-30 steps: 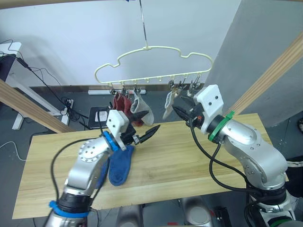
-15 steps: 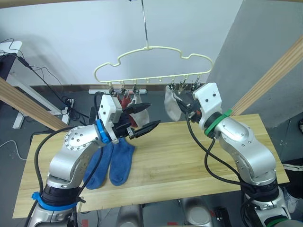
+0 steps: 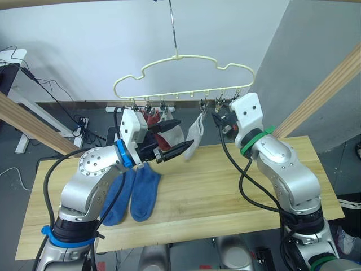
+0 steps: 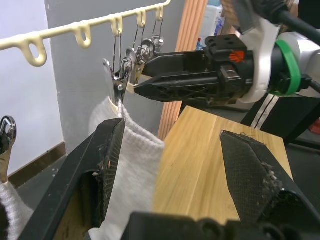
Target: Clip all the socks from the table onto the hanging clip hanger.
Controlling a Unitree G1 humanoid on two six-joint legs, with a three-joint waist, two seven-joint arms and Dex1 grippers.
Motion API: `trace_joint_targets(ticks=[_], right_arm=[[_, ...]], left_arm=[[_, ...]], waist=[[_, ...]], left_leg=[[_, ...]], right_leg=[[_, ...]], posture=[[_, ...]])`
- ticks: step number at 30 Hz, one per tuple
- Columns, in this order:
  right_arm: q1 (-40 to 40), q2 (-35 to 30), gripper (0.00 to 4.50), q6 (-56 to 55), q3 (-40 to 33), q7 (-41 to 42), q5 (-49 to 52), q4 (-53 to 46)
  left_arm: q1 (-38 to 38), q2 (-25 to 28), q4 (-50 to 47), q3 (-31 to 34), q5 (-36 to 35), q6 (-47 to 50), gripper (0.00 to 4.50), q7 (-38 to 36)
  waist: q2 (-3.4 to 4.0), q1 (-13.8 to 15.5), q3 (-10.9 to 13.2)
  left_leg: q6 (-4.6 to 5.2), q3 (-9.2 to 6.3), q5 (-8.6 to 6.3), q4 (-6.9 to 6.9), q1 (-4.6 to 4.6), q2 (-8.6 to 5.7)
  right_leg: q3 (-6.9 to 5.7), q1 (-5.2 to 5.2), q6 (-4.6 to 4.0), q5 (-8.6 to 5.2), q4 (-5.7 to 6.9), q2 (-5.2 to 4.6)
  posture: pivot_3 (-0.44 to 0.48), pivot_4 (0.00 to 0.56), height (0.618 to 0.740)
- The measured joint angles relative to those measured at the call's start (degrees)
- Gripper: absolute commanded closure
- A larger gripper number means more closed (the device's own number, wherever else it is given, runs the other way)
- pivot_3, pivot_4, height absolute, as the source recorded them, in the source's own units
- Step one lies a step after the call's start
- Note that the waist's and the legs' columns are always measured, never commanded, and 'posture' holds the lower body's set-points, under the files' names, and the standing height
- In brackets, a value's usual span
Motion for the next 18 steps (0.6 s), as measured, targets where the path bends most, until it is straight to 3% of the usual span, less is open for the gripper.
trace_joint_targets(ticks=[18], right_arm=[[-1.05, 8.42, 2.55, 0.31, -4.1, -4.98, -1.24, 2.85]], left_arm=[[-0.91, -0.13, 0.04, -0.99, 0.69, -0.01, 1.14, -0.19]], waist=[[0.0, -0.14, 0.0]], left_leg=[[-0.01, -0.01, 0.0, 0.0, 0.0, 0.01]], right_leg=[[0.01, -0.01, 0.0, 0.01, 0.04, 0.0]], posture=[[-0.248, 0.267, 0.74]])
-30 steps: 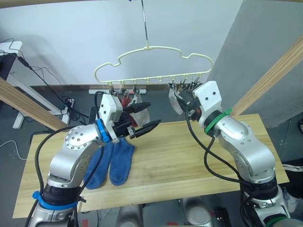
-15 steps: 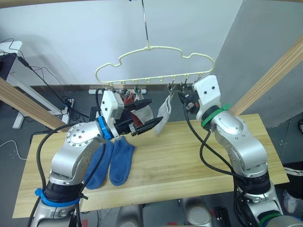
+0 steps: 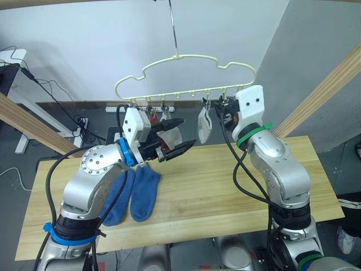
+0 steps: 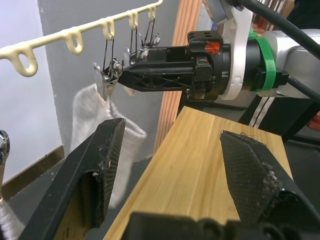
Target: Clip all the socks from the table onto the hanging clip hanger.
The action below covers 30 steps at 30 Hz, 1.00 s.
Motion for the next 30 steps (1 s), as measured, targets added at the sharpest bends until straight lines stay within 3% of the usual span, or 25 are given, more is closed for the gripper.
trace_joint_targets(ticks=[13, 30], right_arm=[[0.04, 5.61, 2.55, 7.12, -1.44, -3.68, 1.15, -5.94], [0.43, 12.15, 2.55, 9.17, -4.32, -6.27, 3.24, -6.61]], left_arm=[[-0.06, -0.02, 0.07, -0.05, 0.18, -0.03, 1.14, -0.41], [-0.56, -0.43, 0.68, -1.09, 0.33, -0.87, 1.14, -0.52]], waist=[[0.01, -0.09, -0.01], [0.01, -0.2, -0.04]], left_leg=[[-0.01, 0.0, 0.0, 0.0, 0.01, 0.0], [-0.02, 0.0, 0.01, 0.01, 0.01, 0.0]], right_leg=[[0.01, -0.02, 0.0, 0.0, 0.04, 0.0], [0.01, -0.03, -0.01, 0.0, 0.11, 0.0]], posture=[[-0.256, 0.259, 0.74], [-0.261, 0.256, 0.74]])
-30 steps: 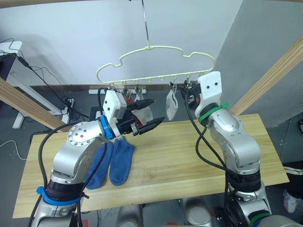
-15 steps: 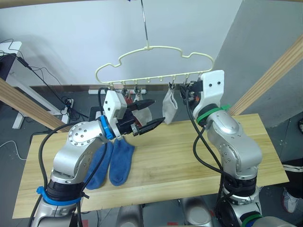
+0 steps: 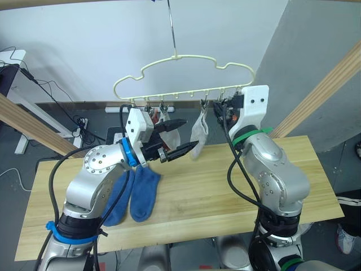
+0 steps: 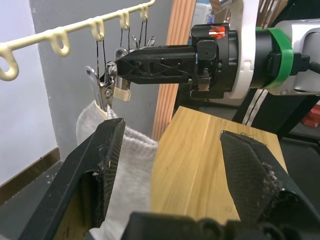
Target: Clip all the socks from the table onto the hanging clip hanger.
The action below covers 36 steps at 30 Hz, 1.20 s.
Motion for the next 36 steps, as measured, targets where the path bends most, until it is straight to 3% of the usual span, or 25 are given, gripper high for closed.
trace_joint_targets(ticks=[32, 36], right_arm=[[0.46, 3.1, 2.55, -0.09, -1.72, -1.49, 2.49, -1.23], [0.5, 3.08, 3.73, -0.94, -1.71, -1.55, 2.46, -1.23]], left_arm=[[-0.04, -0.59, 1.3, -0.1, 0.65, -0.33, 1.14, -1.34], [0.07, -0.59, 1.3, -0.11, 0.69, -0.33, 1.1, -1.45]], waist=[[0.0, -0.16, -0.09], [0.0, -0.16, -0.1]], left_leg=[[-0.01, 0.0, 0.03, 0.02, 0.02, -0.01], [-0.01, 0.0, 0.03, 0.02, 0.02, -0.01]], right_leg=[[0.0, -0.02, 0.0, 0.0, 0.11, 0.0], [0.0, -0.02, 0.0, 0.0, 0.11, 0.0]], posture=[[-0.268, 0.255, 0.74], [-0.268, 0.256, 0.74]])
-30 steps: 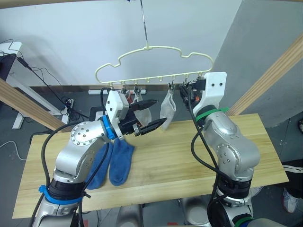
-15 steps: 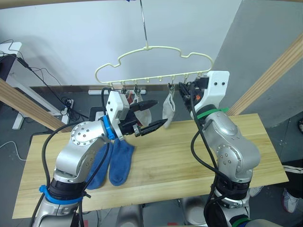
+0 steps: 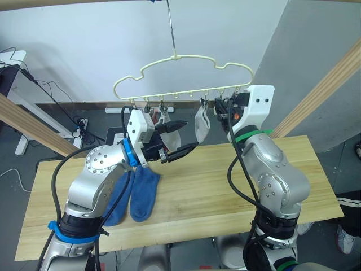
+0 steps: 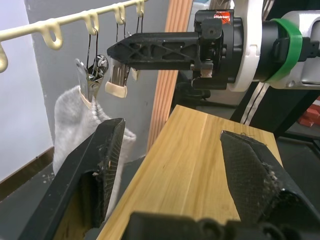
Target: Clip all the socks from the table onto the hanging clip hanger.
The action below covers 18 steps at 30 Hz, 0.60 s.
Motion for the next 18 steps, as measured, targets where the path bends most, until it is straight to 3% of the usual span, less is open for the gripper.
trace_joint_targets(ticks=[4, 12, 15, 18], right_arm=[[0.0, -0.07, 4.49, -1.02, 0.49, 0.14, 0.03, 0.0], [0.06, -0.61, 4.49, -1.23, 0.92, 0.28, 0.03, 0.0], [0.07, -0.78, 4.49, -1.3, 1.06, 0.37, 0.04, 0.01], [0.09, -0.97, 4.5, -1.34, 1.17, 0.43, 0.03, 0.05]], left_arm=[[0.47, -0.12, 0.0, 0.0, 0.02, 0.0, 1.1, 0.01], [2.81, -0.78, -0.02, -0.06, 1.74, -1.16, 1.1, 1.23], [6.04, -1.27, 0.32, -0.04, 5.48, -3.48, 1.1, 4.17], [9.47, -2.61, 1.13, 0.25, 8.32, -3.24, 0.53, 8.83]], waist=[[0.0, 0.0, -0.04], [0.01, -0.01, -0.18], [0.01, -0.02, -0.2], [0.03, -0.01, -0.25]], left_leg=[[0.0, 0.0, 0.0, 0.0, 0.0, 0.0], [0.0, 0.0, 0.0, 0.0, 0.01, 0.0], [0.0, -0.01, 0.0, 0.0, 0.02, 0.01], [0.01, -0.01, 0.01, 0.0, 0.03, 0.01]], right_leg=[[0.0, 0.0, 0.0, 0.0, 0.0, 0.0], [0.01, 0.0, 0.0, 0.0, 0.0, 0.0], [0.02, 0.0, 0.0, 0.0, 0.01, 0.0], [0.03, 0.0, 0.0, 0.0, 0.02, -0.01]], posture=[[-0.269, 0.257, 0.74], [-0.268, 0.258, 0.74], [-0.268, 0.258, 0.74], [-0.267, 0.26, 0.74]])
